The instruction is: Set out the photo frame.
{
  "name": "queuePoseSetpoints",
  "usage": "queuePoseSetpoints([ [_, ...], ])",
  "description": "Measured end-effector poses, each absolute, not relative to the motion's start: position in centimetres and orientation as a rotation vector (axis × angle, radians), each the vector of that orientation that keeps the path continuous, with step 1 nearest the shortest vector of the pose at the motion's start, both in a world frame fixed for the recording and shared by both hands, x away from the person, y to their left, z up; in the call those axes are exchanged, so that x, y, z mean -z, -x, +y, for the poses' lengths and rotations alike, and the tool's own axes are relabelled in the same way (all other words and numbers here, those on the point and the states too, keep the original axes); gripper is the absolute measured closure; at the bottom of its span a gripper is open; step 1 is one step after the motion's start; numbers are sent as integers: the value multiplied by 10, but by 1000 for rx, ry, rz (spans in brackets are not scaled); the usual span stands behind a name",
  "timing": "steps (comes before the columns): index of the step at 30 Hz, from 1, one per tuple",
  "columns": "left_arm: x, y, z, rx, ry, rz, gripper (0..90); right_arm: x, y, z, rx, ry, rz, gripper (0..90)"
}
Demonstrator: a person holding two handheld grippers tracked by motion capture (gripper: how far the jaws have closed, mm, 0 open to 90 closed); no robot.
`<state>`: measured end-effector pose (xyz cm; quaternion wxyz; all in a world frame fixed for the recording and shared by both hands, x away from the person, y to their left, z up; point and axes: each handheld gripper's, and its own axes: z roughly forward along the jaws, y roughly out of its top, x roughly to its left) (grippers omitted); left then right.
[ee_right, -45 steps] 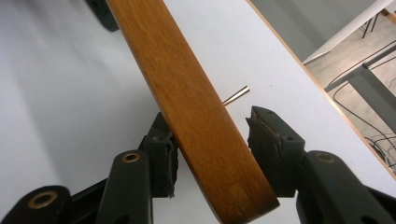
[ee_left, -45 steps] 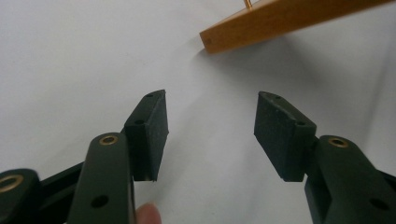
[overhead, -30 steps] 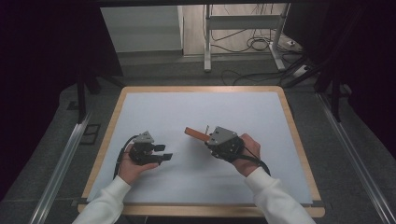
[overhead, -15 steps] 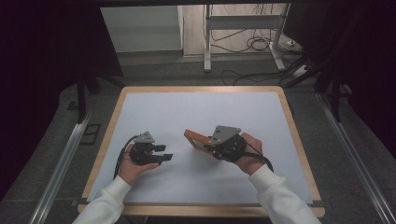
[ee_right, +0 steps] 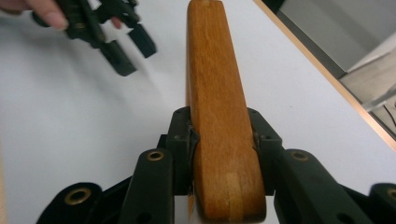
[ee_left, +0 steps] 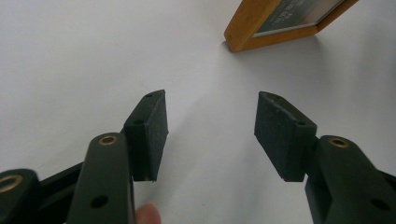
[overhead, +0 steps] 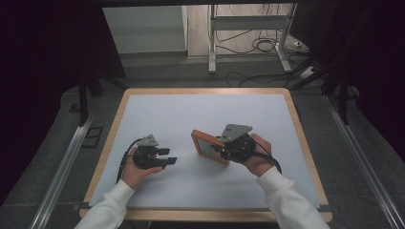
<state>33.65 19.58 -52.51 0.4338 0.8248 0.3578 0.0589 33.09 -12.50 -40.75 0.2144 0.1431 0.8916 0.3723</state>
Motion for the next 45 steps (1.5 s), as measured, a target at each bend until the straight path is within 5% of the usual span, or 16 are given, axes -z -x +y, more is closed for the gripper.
queuePoseSetpoints([
  [37, 525, -336, 195, -160, -2053, 885, 426, 427, -408, -144, -1074, -821, 2343, 388],
  [45, 524, -335, 195, -179, -2039, 897, 388, 421, -397, -151, -1118, -876, 2250, 250],
])
